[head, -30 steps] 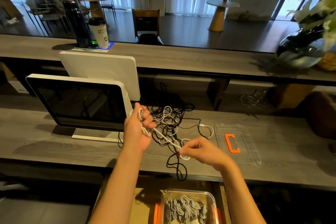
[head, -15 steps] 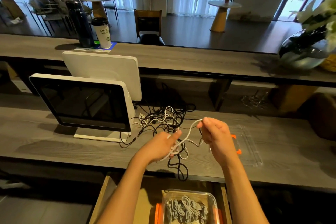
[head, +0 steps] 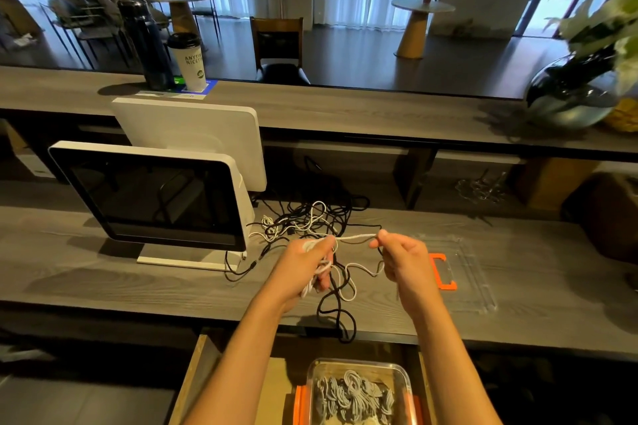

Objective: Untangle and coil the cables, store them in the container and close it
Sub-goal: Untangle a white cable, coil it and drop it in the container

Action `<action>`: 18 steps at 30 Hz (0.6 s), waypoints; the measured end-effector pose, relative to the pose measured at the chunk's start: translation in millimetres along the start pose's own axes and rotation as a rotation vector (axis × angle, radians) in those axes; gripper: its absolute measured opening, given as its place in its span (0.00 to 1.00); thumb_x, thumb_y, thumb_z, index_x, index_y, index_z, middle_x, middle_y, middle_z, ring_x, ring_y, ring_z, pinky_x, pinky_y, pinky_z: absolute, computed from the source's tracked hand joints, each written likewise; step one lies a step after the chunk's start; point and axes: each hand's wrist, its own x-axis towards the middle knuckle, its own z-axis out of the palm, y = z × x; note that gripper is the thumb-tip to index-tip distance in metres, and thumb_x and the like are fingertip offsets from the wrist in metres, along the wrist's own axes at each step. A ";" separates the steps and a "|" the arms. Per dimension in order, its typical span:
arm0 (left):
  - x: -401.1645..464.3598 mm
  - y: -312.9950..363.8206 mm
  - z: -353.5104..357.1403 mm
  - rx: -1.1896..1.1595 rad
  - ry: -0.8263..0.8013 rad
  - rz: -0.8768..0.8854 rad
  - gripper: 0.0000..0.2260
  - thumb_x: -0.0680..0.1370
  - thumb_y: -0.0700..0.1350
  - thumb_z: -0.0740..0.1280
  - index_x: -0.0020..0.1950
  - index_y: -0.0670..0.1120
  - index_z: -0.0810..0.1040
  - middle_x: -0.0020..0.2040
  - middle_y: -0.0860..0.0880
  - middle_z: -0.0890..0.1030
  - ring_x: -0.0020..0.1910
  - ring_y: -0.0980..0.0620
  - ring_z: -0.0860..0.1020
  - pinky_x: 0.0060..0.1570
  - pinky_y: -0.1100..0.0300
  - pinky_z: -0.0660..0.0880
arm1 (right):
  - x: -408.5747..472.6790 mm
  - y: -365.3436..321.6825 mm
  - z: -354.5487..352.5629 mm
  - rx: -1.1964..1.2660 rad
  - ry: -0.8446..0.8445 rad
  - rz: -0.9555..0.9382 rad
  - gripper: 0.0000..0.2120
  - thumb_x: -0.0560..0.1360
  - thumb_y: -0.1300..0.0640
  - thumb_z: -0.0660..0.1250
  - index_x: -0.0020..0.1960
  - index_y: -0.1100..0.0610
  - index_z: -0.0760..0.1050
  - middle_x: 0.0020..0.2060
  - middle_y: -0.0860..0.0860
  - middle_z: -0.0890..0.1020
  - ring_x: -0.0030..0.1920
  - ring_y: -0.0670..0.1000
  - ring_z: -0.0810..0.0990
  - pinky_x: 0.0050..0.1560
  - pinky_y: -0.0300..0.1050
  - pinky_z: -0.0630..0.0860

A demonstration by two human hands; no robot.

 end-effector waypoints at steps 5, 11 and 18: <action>5.5 4.0 5.5 -0.521 0.250 0.004 0.17 0.84 0.49 0.59 0.57 0.37 0.78 0.51 0.40 0.85 0.52 0.43 0.85 0.54 0.48 0.81 | -1.8 3.8 8.9 -0.136 -0.186 0.108 0.14 0.81 0.53 0.64 0.42 0.56 0.84 0.25 0.48 0.64 0.26 0.46 0.58 0.28 0.43 0.53; 5.9 14.9 -14.3 -1.068 0.338 0.073 0.15 0.83 0.53 0.61 0.43 0.45 0.74 0.33 0.50 0.76 0.33 0.53 0.81 0.40 0.57 0.82 | -5.8 0.7 12.8 -0.236 -0.365 0.104 0.12 0.81 0.57 0.64 0.46 0.59 0.84 0.25 0.48 0.68 0.25 0.44 0.62 0.25 0.34 0.59; 3.0 22.4 -14.7 -0.957 0.433 0.139 0.15 0.82 0.54 0.62 0.39 0.47 0.72 0.28 0.53 0.66 0.24 0.59 0.61 0.23 0.66 0.58 | -7.9 -1.9 22.1 -0.454 -0.476 0.024 0.08 0.79 0.52 0.68 0.47 0.51 0.85 0.37 0.55 0.83 0.35 0.51 0.75 0.39 0.45 0.73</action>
